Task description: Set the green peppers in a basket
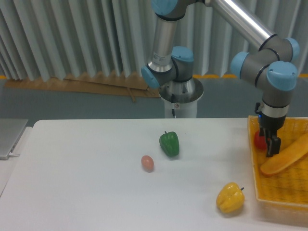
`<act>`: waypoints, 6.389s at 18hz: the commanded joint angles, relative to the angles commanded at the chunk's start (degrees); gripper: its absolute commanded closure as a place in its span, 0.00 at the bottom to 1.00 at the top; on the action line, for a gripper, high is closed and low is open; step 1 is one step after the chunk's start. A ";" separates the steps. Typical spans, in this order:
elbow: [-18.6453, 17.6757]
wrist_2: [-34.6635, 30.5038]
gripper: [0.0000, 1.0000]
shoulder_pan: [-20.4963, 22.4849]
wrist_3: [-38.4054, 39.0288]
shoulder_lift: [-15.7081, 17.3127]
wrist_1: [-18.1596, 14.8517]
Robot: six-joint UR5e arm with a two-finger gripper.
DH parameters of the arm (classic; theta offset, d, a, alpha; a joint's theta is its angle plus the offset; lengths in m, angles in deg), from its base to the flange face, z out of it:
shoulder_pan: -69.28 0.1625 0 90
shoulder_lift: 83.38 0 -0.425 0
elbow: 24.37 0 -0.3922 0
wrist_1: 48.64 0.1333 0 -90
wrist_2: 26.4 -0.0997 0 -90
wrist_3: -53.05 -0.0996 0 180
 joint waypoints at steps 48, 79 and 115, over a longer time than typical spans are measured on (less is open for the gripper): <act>0.44 0.00 0.00 4.12 -0.88 0.09 -9.40; -0.09 0.70 0.00 4.04 -0.26 -0.61 -4.48; -0.26 1.23 0.00 3.25 -0.79 -0.17 -3.25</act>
